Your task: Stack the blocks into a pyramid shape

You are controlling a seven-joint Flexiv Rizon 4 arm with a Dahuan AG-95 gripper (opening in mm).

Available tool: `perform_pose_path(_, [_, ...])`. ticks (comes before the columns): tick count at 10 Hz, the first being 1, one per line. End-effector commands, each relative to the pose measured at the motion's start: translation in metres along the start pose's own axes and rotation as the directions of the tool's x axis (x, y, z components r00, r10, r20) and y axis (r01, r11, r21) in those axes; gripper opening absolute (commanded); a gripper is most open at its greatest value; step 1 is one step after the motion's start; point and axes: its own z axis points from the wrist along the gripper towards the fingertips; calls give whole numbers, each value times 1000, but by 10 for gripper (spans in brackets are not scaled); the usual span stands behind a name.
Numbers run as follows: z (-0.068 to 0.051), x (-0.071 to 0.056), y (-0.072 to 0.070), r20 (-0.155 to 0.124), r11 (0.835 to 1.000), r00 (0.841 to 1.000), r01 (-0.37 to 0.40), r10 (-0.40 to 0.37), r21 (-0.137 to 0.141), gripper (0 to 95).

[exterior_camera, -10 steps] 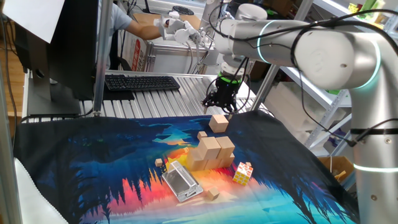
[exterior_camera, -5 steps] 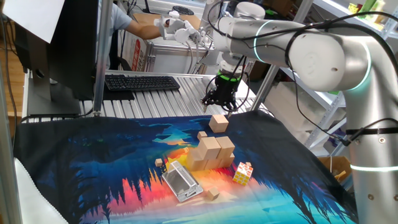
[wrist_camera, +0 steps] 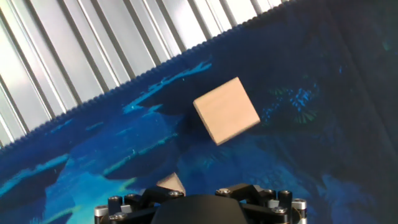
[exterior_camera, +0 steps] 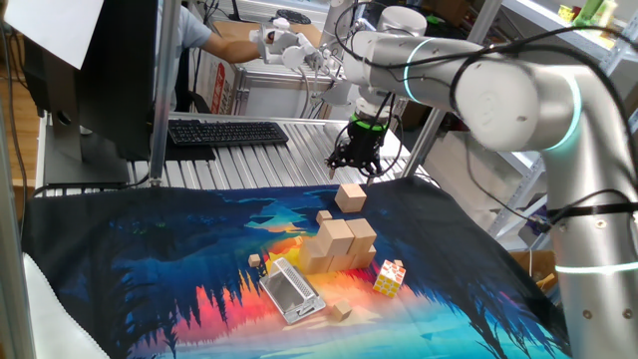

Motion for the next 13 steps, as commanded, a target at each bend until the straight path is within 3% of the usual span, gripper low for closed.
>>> perform_pose_path(1, [1,0,-2,-2,1000,1000,5,-5,1,950])
perform_pose_path(5, [7,-1,-5,0,999,999,41,-41,9,950])
perform_pose_path(13, [11,-1,-5,-17,997,997,71,-71,-9,950])
